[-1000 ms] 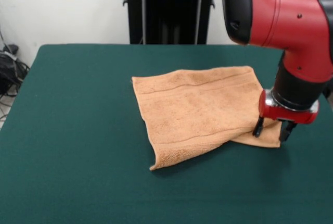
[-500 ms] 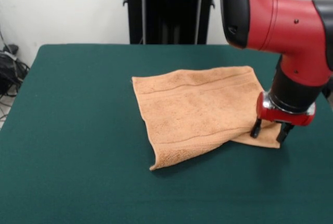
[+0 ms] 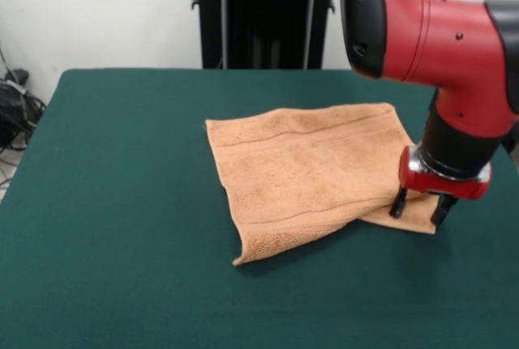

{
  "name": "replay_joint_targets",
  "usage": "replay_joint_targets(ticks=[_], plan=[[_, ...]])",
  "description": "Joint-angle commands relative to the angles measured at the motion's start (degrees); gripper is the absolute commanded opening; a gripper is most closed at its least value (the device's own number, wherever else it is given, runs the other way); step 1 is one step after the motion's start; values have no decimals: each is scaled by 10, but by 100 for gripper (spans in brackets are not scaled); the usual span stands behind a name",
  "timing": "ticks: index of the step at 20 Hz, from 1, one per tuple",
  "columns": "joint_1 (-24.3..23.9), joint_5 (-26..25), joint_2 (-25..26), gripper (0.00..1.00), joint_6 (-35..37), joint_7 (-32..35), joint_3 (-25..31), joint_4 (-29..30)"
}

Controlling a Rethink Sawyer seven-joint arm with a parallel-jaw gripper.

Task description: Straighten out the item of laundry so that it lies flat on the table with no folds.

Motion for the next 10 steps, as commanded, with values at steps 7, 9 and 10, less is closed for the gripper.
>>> replay_joint_targets(ticks=[7,9,10], plan=[[-18,-11,52,100,-52,83,57,13],[-16,-10,51,100,-53,87,56,16],[-15,-10,51,100,-53,89,54,16]])
